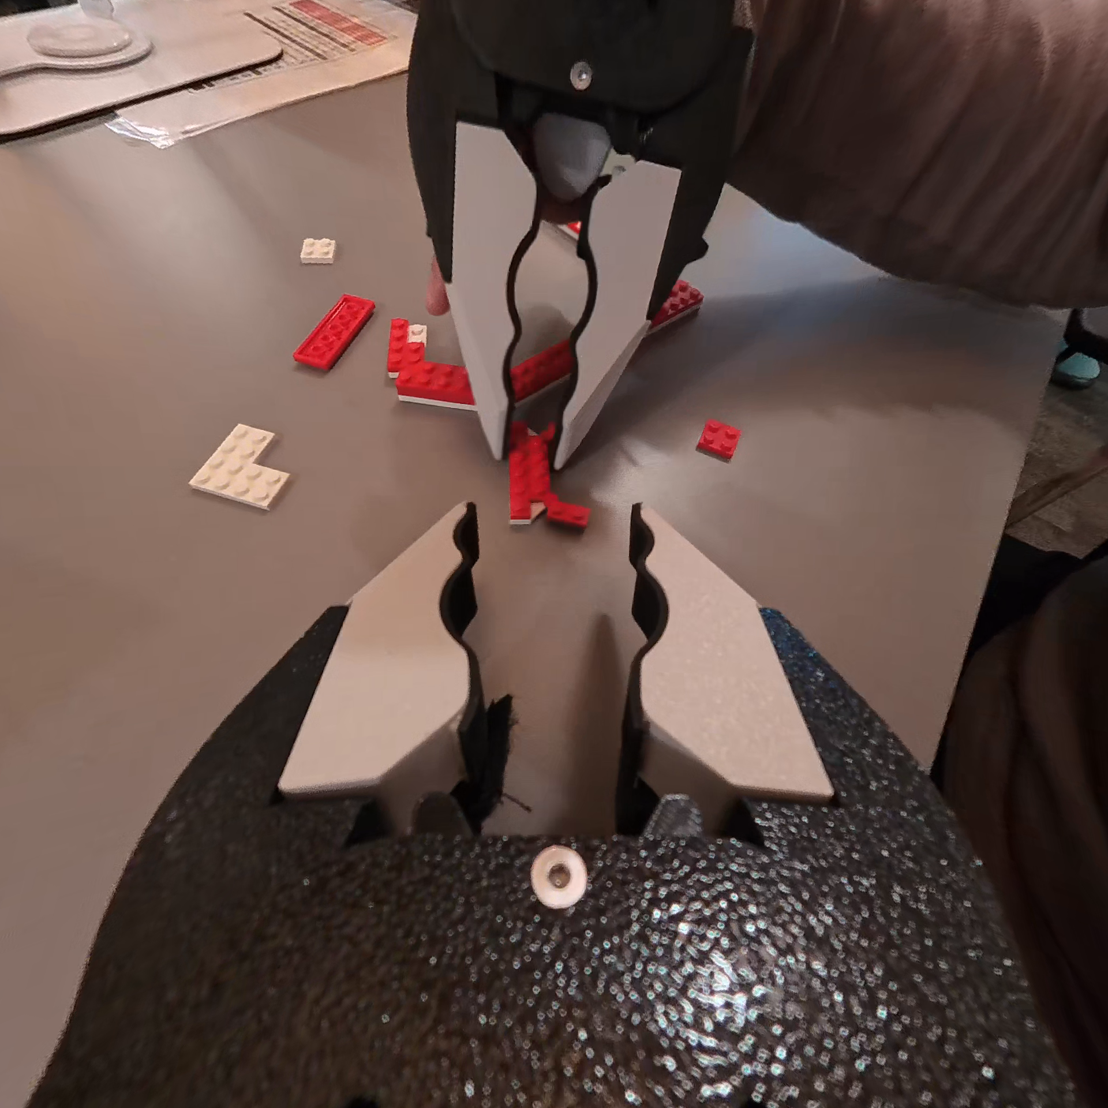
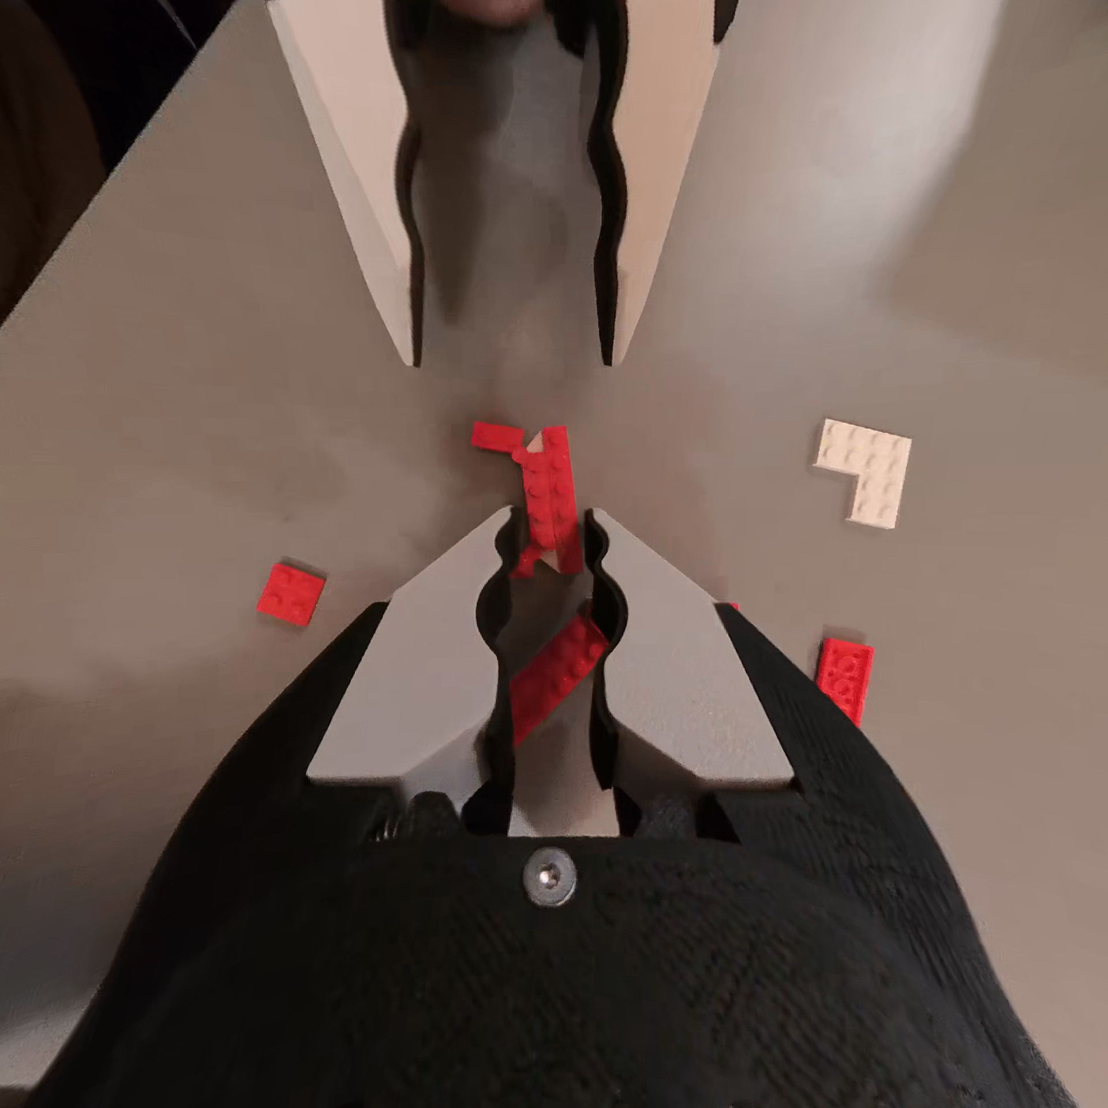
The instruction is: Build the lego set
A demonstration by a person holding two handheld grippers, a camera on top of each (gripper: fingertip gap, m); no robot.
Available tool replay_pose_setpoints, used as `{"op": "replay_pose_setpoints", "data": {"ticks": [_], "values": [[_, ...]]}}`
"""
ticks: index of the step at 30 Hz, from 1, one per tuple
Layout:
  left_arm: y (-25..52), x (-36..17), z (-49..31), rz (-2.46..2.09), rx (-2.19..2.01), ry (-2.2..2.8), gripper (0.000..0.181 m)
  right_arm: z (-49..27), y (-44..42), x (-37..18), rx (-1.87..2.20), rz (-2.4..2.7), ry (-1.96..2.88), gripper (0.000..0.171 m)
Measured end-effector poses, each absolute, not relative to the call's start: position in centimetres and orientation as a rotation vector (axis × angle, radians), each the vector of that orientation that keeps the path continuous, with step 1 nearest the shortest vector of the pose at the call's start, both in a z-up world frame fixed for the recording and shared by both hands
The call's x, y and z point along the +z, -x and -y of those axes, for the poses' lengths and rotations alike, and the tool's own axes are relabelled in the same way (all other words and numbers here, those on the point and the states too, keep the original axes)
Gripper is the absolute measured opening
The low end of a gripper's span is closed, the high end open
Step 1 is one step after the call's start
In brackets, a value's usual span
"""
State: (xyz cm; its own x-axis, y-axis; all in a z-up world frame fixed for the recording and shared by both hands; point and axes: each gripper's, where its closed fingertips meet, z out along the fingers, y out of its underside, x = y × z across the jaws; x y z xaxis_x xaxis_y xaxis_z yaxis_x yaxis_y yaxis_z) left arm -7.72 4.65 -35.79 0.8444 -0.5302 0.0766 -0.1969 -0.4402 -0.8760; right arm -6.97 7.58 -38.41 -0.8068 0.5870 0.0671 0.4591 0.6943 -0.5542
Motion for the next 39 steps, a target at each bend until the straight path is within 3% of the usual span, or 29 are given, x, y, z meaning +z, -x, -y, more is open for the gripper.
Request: {"op": "replay_pose_setpoints", "data": {"ticks": [1,6,10,17,23,27,34,39], "values": [[7.7,-35.8,-4.7,-0.530,-0.424,2.027,0.050,-7.6,7.0,-38.5,0.781,2.675,0.836,0.015],[7.8,-35.7,-5.1,-0.505,-0.339,2.035,0.056,-7.7,7.1,-37.3,0.780,2.625,0.801,0.015],[7.5,-34.1,-5.0,-0.741,-0.086,1.832,0.065,-7.4,5.7,-35.3,0.858,2.637,0.846,0.015],[6.2,-33.1,-4.9,-1.146,0.588,1.367,0.046,-7.0,4.4,-34.0,0.890,2.659,0.867,0.015],[5.0,-34.5,-5.3,-1.211,0.643,1.327,0.030,-6.2,4.4,-34.2,0.892,2.682,0.848,0.015],[5.0,-33.8,-5.4,-1.201,0.717,1.263,0.008,-5.9,4.3,-34.0,0.917,2.685,0.844,0.015],[5.0,-33.8,-5.5,-1.225,0.816,1.215,0.007,-5.7,4.4,-34.3,0.935,2.683,0.843,0.015],[5.7,-34.2,-5.8,-1.255,0.873,1.232,0.006,-7.8,5.2,-32.9,0.809,2.510,0.948,0.046]]}}
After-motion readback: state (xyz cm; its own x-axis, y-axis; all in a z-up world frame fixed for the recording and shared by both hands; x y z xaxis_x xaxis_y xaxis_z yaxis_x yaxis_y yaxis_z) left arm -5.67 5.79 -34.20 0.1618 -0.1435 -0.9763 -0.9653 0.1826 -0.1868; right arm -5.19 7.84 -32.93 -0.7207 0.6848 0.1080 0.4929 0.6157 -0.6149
